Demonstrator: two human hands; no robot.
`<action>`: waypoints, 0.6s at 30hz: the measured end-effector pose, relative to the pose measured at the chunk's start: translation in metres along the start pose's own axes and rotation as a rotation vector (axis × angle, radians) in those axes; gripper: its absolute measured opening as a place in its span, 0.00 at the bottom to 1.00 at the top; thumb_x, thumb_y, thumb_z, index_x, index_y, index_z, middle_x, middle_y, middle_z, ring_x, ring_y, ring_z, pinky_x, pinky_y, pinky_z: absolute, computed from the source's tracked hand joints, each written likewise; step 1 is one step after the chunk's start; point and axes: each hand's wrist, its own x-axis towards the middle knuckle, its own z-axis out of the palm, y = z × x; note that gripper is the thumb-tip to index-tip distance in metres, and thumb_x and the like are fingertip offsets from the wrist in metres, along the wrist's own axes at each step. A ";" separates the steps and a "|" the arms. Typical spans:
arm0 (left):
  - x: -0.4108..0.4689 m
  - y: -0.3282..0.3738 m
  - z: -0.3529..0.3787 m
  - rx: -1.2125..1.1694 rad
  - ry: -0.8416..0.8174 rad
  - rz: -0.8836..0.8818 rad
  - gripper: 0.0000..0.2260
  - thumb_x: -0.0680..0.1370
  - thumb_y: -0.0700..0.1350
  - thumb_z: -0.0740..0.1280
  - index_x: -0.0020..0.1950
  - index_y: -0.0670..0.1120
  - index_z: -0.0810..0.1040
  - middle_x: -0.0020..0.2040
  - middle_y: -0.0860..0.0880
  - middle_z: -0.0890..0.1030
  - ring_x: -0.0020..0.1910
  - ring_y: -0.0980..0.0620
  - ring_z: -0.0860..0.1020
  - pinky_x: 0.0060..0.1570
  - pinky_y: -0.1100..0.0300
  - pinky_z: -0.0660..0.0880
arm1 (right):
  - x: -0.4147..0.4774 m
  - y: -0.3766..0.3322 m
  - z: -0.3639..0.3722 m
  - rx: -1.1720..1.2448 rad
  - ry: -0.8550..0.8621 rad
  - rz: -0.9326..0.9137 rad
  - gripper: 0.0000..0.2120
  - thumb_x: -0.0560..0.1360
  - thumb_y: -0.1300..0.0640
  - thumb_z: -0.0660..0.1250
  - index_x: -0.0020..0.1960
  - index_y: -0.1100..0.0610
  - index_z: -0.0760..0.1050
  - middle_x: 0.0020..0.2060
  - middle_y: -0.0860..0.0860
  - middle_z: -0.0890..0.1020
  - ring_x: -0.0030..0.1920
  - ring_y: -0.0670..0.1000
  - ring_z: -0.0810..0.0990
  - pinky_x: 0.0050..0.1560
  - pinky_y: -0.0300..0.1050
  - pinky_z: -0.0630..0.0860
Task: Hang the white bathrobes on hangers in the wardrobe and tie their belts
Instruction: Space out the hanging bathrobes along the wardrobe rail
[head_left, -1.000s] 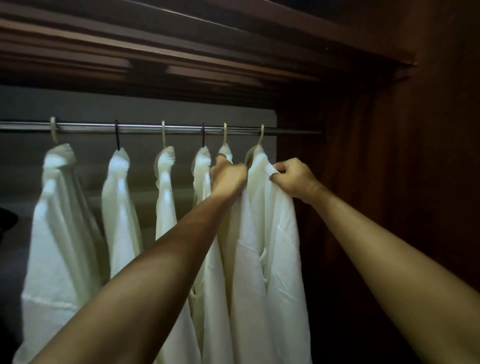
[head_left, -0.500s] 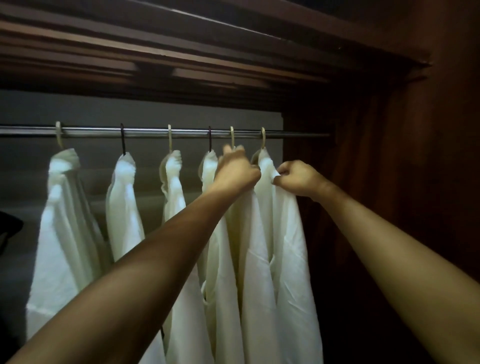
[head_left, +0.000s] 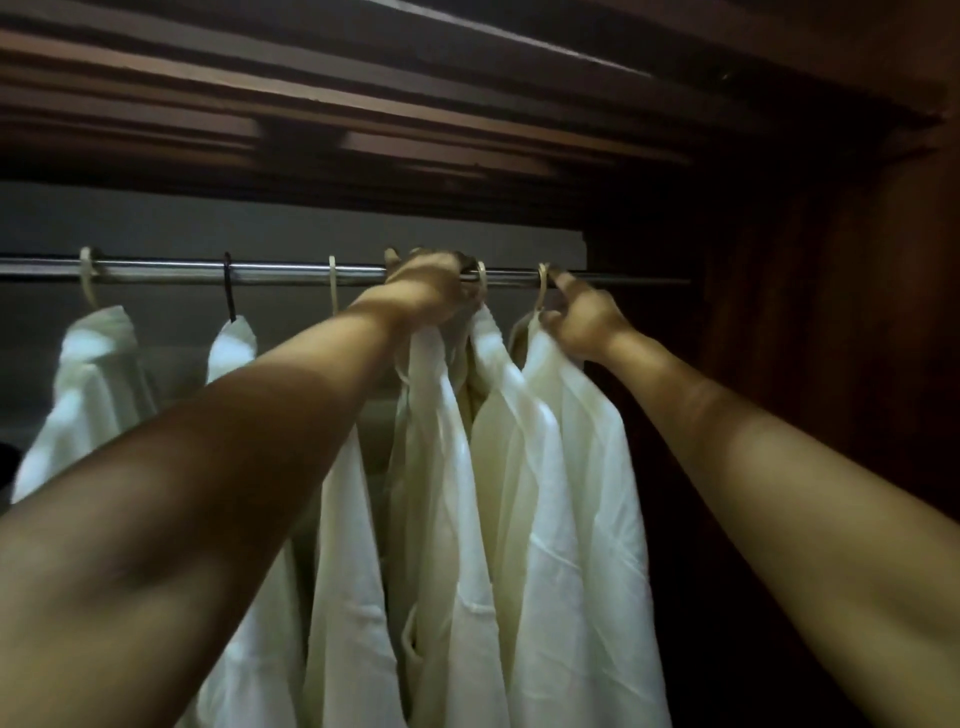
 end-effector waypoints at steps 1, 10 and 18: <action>0.003 0.000 0.001 -0.014 -0.008 0.012 0.18 0.80 0.58 0.64 0.69 0.56 0.75 0.67 0.47 0.79 0.70 0.41 0.72 0.71 0.40 0.58 | 0.002 0.002 0.003 0.013 0.010 0.001 0.31 0.81 0.52 0.66 0.81 0.44 0.60 0.68 0.58 0.76 0.64 0.58 0.79 0.66 0.53 0.77; 0.009 0.001 0.001 0.010 -0.040 0.071 0.24 0.80 0.64 0.62 0.76 0.61 0.69 0.75 0.50 0.73 0.75 0.43 0.68 0.73 0.41 0.56 | 0.011 -0.002 0.004 -0.083 0.039 -0.054 0.33 0.82 0.50 0.64 0.82 0.42 0.52 0.50 0.53 0.79 0.43 0.49 0.79 0.46 0.47 0.77; 0.027 -0.005 0.004 -0.029 -0.047 0.067 0.25 0.71 0.71 0.67 0.65 0.63 0.78 0.64 0.53 0.81 0.63 0.45 0.78 0.67 0.43 0.72 | 0.025 0.004 0.002 -0.302 0.056 0.001 0.31 0.82 0.56 0.62 0.81 0.43 0.56 0.53 0.57 0.82 0.49 0.58 0.82 0.54 0.54 0.82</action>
